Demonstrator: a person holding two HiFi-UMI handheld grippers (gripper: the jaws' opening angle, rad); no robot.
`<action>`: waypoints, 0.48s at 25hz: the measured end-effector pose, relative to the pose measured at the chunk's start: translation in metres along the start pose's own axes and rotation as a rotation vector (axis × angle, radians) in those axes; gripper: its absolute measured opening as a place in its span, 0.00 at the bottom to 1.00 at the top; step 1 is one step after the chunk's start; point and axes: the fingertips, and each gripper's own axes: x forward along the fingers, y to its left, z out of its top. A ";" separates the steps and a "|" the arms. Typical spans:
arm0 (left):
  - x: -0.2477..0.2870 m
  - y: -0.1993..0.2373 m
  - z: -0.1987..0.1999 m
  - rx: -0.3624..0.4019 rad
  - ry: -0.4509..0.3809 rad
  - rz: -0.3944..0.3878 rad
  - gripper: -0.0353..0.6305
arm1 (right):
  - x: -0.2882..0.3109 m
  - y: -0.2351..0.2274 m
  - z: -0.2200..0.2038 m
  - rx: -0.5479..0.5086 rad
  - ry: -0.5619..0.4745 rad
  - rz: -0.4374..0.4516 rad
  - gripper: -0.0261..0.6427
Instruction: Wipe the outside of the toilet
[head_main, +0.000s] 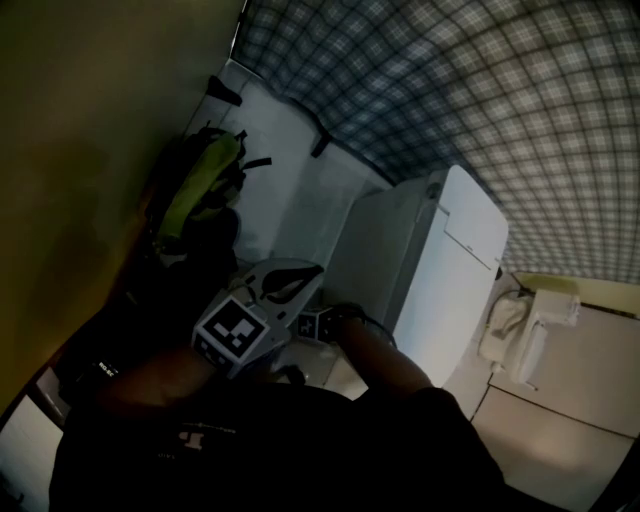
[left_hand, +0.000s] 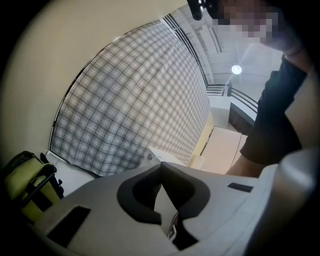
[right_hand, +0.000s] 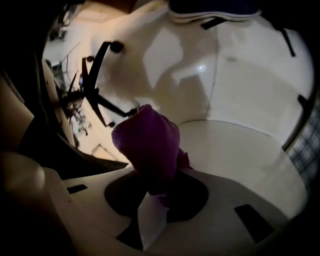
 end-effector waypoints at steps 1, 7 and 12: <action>0.000 0.000 0.001 -0.004 -0.003 -0.001 0.05 | 0.002 0.004 0.004 0.006 -0.029 0.015 0.17; -0.002 0.003 0.004 -0.005 -0.009 -0.001 0.05 | -0.106 -0.079 -0.010 0.113 -0.175 -0.261 0.17; -0.009 0.011 0.006 -0.032 -0.020 0.012 0.05 | -0.164 -0.197 -0.047 0.159 -0.124 -0.615 0.17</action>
